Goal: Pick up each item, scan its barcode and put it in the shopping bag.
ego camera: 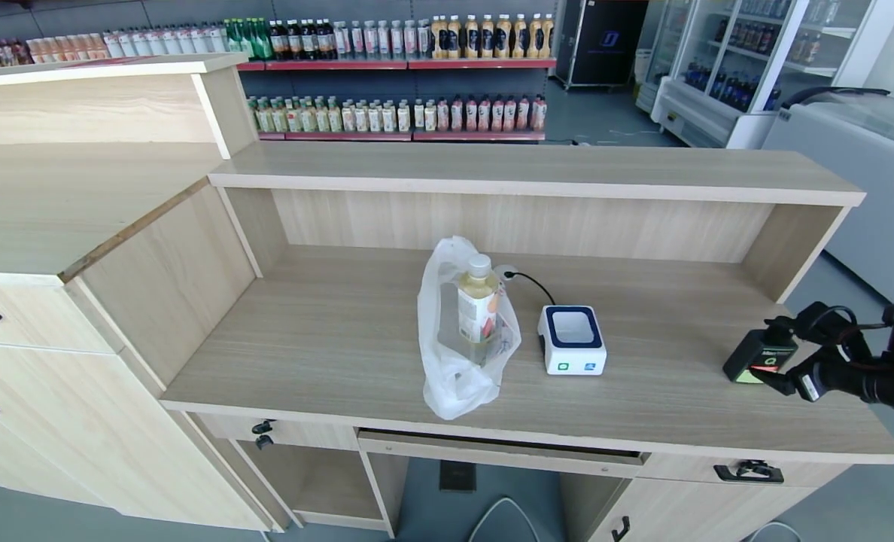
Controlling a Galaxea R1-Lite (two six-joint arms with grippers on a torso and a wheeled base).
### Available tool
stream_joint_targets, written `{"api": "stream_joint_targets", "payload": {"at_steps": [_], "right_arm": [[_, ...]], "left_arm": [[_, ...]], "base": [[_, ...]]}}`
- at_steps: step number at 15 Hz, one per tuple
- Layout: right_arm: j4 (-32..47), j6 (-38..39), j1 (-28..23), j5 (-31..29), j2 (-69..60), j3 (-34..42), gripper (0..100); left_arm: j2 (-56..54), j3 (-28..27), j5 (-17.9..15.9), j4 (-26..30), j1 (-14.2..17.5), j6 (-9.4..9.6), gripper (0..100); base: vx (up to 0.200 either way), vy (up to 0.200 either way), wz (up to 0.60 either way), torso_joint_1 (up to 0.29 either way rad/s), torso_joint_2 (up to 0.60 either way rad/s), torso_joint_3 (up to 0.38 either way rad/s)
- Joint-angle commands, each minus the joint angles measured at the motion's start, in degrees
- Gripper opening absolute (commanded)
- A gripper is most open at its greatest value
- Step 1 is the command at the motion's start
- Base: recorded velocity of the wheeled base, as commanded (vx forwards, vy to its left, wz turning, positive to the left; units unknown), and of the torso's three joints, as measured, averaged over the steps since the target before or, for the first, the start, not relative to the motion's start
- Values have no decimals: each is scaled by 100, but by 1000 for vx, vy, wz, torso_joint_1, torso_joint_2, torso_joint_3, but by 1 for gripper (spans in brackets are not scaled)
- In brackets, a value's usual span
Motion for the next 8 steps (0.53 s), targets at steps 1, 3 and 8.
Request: {"api": "stream_joint_targets", "payload": {"at_steps": [1, 3, 8], "right_arm": [[-12, -59, 139, 124, 168, -56, 100], [-12, -218, 253, 212, 273, -126, 100], [-12, -323, 429, 229, 502, -504, 100]], "left_arm": [[9, 1, 0, -1, 0, 1, 100], [9, 1, 0, -1, 0, 1, 100], [9, 1, 0, -1, 0, 1, 100]], "base": [[0, 0, 0, 0, 0, 0], [0, 0, 0, 0, 0, 0], [0, 0, 0, 0, 0, 0]]}}
